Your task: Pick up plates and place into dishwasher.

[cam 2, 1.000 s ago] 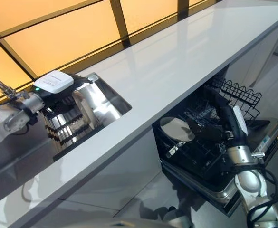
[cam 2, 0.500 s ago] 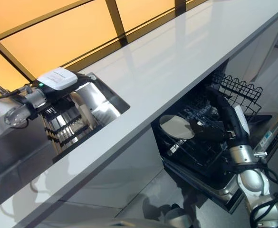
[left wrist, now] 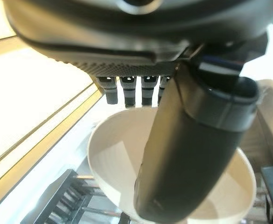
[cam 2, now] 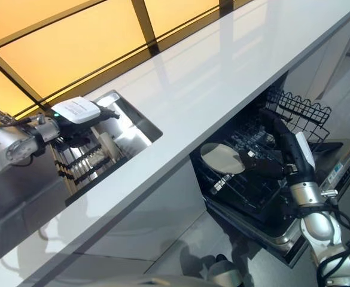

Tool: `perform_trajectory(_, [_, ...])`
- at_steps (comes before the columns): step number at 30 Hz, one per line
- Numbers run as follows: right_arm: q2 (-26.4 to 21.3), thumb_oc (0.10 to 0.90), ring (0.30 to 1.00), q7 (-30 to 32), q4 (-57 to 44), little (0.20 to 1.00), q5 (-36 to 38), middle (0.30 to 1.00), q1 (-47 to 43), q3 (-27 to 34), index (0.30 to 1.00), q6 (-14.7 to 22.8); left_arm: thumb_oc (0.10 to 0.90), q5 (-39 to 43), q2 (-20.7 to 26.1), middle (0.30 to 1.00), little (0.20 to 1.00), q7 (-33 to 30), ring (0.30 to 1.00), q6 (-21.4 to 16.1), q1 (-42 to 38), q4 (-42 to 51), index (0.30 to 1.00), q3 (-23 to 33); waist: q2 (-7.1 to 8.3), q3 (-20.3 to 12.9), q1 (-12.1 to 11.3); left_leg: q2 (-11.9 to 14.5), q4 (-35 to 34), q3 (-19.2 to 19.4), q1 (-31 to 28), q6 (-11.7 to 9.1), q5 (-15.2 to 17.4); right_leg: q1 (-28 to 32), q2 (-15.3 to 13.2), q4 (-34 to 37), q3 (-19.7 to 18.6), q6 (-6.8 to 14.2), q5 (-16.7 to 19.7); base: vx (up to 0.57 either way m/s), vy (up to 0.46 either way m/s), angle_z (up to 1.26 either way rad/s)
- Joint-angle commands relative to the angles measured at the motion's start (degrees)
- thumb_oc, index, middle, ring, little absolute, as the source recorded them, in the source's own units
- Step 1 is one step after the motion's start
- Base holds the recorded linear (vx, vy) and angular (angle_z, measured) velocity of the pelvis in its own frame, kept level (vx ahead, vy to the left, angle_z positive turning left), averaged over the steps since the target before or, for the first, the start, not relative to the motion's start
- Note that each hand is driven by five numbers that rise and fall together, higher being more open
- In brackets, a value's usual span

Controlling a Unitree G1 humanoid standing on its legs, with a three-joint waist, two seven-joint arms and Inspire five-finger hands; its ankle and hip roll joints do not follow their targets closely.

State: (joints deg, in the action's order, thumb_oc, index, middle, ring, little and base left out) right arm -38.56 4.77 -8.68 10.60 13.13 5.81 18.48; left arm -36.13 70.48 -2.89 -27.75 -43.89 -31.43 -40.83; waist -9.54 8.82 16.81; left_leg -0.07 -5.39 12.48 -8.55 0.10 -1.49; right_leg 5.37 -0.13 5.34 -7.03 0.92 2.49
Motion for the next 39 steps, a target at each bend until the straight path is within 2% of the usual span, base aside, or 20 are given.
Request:
perform_trajectory(1, [-4.21, 0.8, 0.9, 0.61, -3.77, 0.9, 2.21, 0.9, -6.94, 3.4, 0.9, 4.85, 0.8, -0.06, 7.2, 0.9, 0.9, -1.46, 0.9, 2.4, -13.25, -5.46, 0.9, 1.3, -0.44, -1.43, -0.79, -4.65, 0.39, 0.6, -1.92, 3.72, 8.17, 1.35, 4.49, -0.34, 1.09, 2.83, -3.41, -0.01, 0.006, 0.04])
perform_trajectory(7, [-4.65, 0.8, 0.9, 1.17, -3.82, 0.9, 1.8, 0.9, -7.65, 2.66, 0.9, 3.92, 0.8, -3.63, 5.78, 0.9, 0.9, 0.46, 0.9, 2.59, -11.33, -7.22, 0.9, 1.9, -0.27, -1.55, -0.96, -4.72, 0.39, 0.37, -1.87, 3.78, 8.2, 1.38, 4.5, -0.34, 1.23, 2.79, -3.48, 0.0, 0.002, 0.01])
perform_trajectory(13, [-5.0, 0.8, 0.9, 1.87, -3.55, 0.9, 1.23, 0.9, -8.3, 2.57, 0.9, 3.46, 0.8, -3.65, 2.19, 0.9, 0.9, 1.9, 0.9, 3.12, -9.62, -10.57, 0.9, 3.39, -0.02, -1.53, -0.42, -4.7, 0.39, 0.63, -1.85, 3.81, 8.3, 1.26, 4.62, -0.34, 0.84, 2.78, -3.43, 0.0, 0.0, 0.0])
perform_trajectory(14, [-5.14, 0.8, 0.9, 1.86, -3.38, 0.9, 1.16, 0.9, -8.24, 2.78, 0.9, 3.69, 0.427, -3.47, 1.28, 0.58, 0.527, 1.93, 0.58, 2.88, -9.16, -11.71, 0.58, 3.82, 0.1, -1.55, -0.19, -4.68, 0.39, 0.78, -1.84, 3.82, 8.33, 1.22, 4.7, -0.34, 0.66, 2.79, -3.4, 0.0, 0.0, 0.0])
perform_trajectory(15, [-5.12, 0.8, 0.9, 1.76, -3.25, 0.9, 1.14, 0.9, -8.17, 2.91, 0.9, 3.87, 0.427, -3.55, 1.01, 0.58, 0.527, 1.97, 0.58, 2.78, -9.02, -12.0, 0.58, 4.07, 0.13, -1.56, -0.13, -4.67, 0.39, 0.84, -1.83, 3.81, 8.32, 1.19, 4.72, -0.34, 0.61, 2.79, -3.39, 0.0, 0.0, 0.0])
perform_trajectory(16, [-5.18, 0.8, 0.9, 1.6, -3.15, 0.9, 1.22, 0.9, -8.04, 3.12, 0.9, 4.08, 0.232, -3.9, 0.67, 0.413, 0.332, 2.02, 0.413, 2.52, -8.96, -12.63, 0.413, 4.38, 0.17, -1.57, 0.0, -4.64, 0.39, 0.93, -1.81, 3.8, 8.3, 1.16, 4.75, -0.34, 0.53, 2.8, -3.38, 0.0, 0.0, 0.0])
perform_trajectory(17, [-5.28, 0.8, 0.9, 1.42, -3.2, 0.9, 1.21, 0.9, -7.96, 3.32, 0.9, 4.21, 0.1, -3.78, 0.11, 0.3, 0.2, 1.81, 0.3, 2.09, -9.11, -13.84, 0.3, 4.45, 0.2, -1.59, 0.2, -4.61, 0.39, 1.1, -1.76, 3.79, 8.27, 1.1, 4.79, -0.34, 0.38, 2.82, -3.33, 0.0, 0.0, 0.0])
perform_trajectory(26, [-5.39, 0.8, 0.9, -1.2, -3.37, 0.9, 2.21, 0.9, -6.63, 4.99, 0.9, 6.08, 0.1, -3.72, -2.08, 0.3, 0.2, -2.91, 0.3, 1.82, -9.5, -18.05, 0.3, 5.37, 0.81, -1.52, 1.39, -4.26, 0.39, 2.22, -1.74, 3.64, 8.23, 0.85, 5.1, -0.34, -0.34, 2.79, -3.17, -0.01, -0.001, -0.02])
perform_trajectory(32, [-5.82, 0.8, 0.9, -2.16, -2.95, 0.9, 2.48, 0.9, -6.85, 5.29, 0.9, 7.23, 0.1, -5.91, -4.06, 0.3, 0.2, -9.12, 0.3, 4.69, -7.53, -18.18, 0.3, 7.01, 1.47, -1.62, 1.48, -4.18, 0.39, 2.18, -1.82, 3.55, 8.32, 1.01, 5.15, -0.34, -0.37, 2.6, -3.28, 0.0, 0.0, 0.0])
perform_trajectory(39, [-5.72, 0.8, 0.9, -2.32, -3.26, 0.9, 2.41, 0.9, -6.8, 5.77, 0.9, 7.65, 0.1, -4.81, -4.88, 0.3, 0.2, -14.77, 0.3, 8.63, -5.8, -17.15, 0.3, 9.72, 2.04, -1.78, 1.31, -4.05, 0.39, 2.14, -1.85, 3.49, 8.2, 1.1, 5.23, -0.34, -0.32, 2.43, -3.25, 0.0, 0.0, 0.0])
